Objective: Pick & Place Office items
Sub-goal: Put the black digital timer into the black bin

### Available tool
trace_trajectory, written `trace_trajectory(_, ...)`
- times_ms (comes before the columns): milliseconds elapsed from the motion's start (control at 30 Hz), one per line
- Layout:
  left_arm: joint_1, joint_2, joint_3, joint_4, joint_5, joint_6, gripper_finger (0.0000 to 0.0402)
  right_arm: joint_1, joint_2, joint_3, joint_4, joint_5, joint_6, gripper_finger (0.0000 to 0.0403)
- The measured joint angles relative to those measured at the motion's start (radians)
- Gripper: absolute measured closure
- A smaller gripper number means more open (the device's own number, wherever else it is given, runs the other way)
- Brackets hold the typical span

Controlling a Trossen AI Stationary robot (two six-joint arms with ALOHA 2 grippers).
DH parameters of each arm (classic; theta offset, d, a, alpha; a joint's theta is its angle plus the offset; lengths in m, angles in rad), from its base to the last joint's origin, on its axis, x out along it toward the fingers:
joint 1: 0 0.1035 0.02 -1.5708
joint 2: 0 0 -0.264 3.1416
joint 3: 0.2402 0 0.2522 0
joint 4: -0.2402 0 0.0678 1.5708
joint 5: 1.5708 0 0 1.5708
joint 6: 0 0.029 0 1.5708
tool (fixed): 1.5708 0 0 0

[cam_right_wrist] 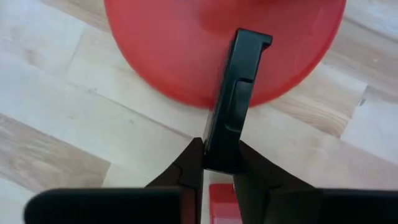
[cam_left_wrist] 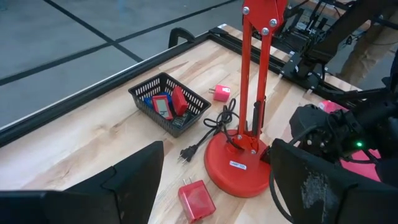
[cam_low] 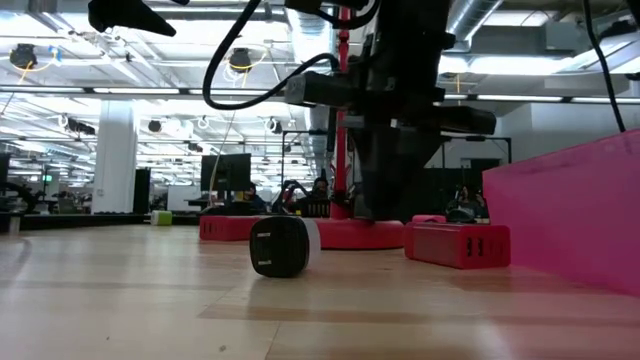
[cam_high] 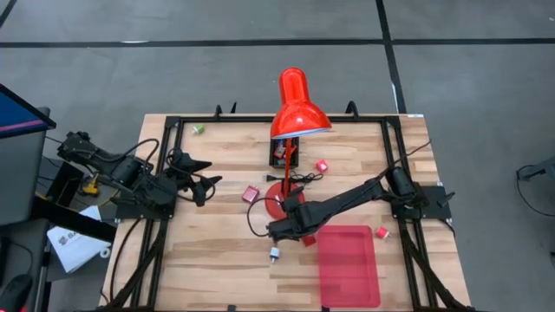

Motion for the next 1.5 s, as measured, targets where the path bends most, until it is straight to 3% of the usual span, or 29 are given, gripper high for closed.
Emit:
trace_trajectory(367, 0.0, 0.0, 0.0, 0.001, 0.001, 0.0, 0.0117, 0.081, -0.047, 0.002, -0.152, 0.027, 0.136, 0.0352)
trace_trajectory(567, 0.0, 0.0, 0.0, 0.001, 0.001, 0.0, 0.0117, 0.13, -0.16, 0.003, -0.269, 0.136, 0.251, 0.0352)
trace_trajectory(800, -0.001, 0.0, 0.0, -0.001, 0.019, 0.003, 0.0117, 0.133, -0.319, 0.003, -0.54, 0.278, 0.377, 0.0352)
trace_trajectory(967, -0.023, 0.0, 0.0, -0.078, 0.127, 0.037, 0.0117, 0.063, -0.498, -0.088, -0.542, 0.375, 0.245, 0.0352)
trace_trajectory(1100, -0.065, 0.0, 0.0, -0.159, 0.155, -0.001, 0.0117, -0.034, -0.687, -0.265, -0.439, 0.382, 0.067, 0.0352)
trace_trajectory(1233, -0.095, 0.0, 0.0, -0.187, 0.141, -0.013, 0.0117, -0.184, -0.939, -0.516, -0.083, 0.279, -0.234, 0.0352)
trace_trajectory(1333, -0.095, 0.0, 0.0, -0.188, 0.079, -0.05, 0.0117, -0.356, -1.091, -0.689, 0.219, 0.091, -0.421, 0.0352)
trace_trajectory(1500, -0.073, 0.0, 0.0, -0.149, 0.016, -0.079, 0.0117, -0.621, -1.121, -0.836, 0.453, -0.233, -0.57, 0.0352)
